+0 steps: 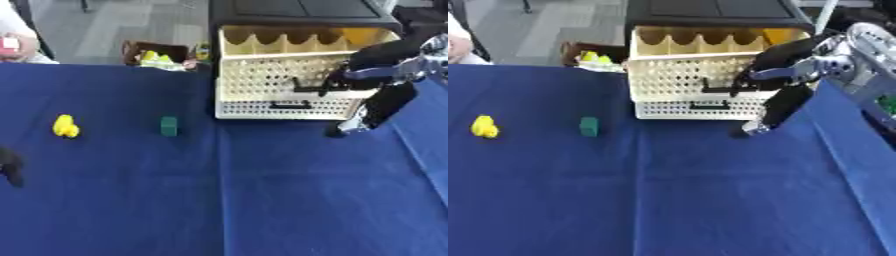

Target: Pick up objects from table and place into drawer.

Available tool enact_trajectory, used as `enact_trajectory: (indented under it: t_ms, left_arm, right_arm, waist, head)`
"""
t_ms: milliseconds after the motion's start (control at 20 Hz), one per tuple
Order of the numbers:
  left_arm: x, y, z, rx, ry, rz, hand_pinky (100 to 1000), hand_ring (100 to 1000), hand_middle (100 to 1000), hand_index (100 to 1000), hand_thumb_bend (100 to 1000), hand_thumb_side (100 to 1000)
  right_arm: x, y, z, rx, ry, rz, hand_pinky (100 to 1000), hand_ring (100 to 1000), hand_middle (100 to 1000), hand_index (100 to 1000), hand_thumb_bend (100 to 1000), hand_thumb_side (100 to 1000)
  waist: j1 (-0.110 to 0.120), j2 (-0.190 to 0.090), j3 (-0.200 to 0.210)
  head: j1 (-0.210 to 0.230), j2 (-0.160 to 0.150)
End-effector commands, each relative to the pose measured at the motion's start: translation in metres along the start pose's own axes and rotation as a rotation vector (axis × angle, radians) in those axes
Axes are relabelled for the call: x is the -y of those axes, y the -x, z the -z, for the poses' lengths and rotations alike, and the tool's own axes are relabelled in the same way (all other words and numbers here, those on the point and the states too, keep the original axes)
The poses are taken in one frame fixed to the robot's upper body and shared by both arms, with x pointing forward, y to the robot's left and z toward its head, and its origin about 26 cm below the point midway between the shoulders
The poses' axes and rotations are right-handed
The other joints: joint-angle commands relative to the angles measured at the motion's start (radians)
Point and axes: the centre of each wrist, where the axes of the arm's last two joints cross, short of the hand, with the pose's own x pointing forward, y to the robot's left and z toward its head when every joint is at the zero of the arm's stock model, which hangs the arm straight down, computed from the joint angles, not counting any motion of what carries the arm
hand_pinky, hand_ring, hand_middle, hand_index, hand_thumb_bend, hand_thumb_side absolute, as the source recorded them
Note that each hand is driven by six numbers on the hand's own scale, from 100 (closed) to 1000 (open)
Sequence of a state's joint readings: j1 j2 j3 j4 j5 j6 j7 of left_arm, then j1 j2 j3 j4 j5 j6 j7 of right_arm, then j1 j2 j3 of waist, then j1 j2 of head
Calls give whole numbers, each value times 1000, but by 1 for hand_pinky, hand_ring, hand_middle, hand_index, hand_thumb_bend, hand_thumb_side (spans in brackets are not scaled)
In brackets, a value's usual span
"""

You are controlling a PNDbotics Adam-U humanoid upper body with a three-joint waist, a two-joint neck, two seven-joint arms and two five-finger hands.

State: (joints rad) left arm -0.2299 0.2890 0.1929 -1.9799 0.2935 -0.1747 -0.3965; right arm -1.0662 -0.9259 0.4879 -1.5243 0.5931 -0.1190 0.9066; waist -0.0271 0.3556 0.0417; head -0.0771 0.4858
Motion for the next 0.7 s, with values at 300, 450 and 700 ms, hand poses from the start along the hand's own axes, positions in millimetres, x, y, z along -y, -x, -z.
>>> enact_trajectory:
  t_ms: [300,450,700]
  left_arm:
    - [0,-7,5,29,16,15,432,587,520,795,100,819]
    - [0,-7,5,28,15,15,432,587,520,795,100,822]
    - [0,-7,5,26,17,16,432,587,519,795,100,825]
  right_arm:
    - [3,-2,-15,-3,14,-16,263,100,100,885,484,804]
    - [2,-4,-16,2,12,-15,260,100,100,884,486,804]
    - [2,-6,-18,3,16,-24,262,100,100,884,487,798]
  waist:
    - [1,-18,-3]
    - [1,-17,-1]
    - [1,-17,-1]
  head:
    - [-4,-14]
    - [-5,-15]
    - [-6,-16]
